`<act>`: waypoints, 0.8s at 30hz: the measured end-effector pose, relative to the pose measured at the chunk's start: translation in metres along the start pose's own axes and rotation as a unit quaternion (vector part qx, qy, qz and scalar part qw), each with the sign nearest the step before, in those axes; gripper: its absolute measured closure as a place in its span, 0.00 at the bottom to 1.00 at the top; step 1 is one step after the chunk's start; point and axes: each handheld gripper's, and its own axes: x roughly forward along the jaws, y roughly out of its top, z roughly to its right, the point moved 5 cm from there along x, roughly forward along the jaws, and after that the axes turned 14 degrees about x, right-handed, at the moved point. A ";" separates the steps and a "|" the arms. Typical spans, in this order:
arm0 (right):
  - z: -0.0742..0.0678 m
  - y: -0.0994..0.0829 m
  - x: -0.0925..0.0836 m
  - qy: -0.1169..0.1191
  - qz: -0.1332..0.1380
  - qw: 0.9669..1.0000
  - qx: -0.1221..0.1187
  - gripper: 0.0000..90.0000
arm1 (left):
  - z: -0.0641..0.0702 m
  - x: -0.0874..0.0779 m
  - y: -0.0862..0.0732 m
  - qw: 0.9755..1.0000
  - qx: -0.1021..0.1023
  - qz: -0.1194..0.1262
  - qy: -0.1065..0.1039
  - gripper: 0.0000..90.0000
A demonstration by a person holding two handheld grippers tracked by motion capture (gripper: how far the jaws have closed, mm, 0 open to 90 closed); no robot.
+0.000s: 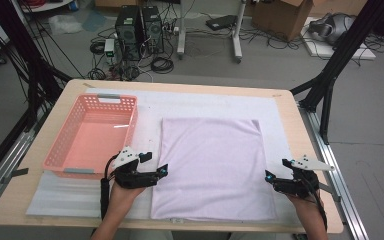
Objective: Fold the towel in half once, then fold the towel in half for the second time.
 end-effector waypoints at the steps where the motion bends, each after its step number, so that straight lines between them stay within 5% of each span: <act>1: 0.000 0.000 0.000 0.000 0.002 1.000 0.000 0.22 | -0.001 0.001 0.001 1.000 0.001 -0.001 -0.001 0.23; 15: 0.002 0.007 -0.002 0.009 0.015 1.000 0.013 0.22 | -0.003 0.024 0.033 1.000 0.020 -0.011 -0.019 0.26; 24: 0.008 0.021 0.018 0.016 -0.010 1.000 0.016 0.22 | -0.030 0.046 0.041 1.000 -0.003 -0.029 -0.002 0.31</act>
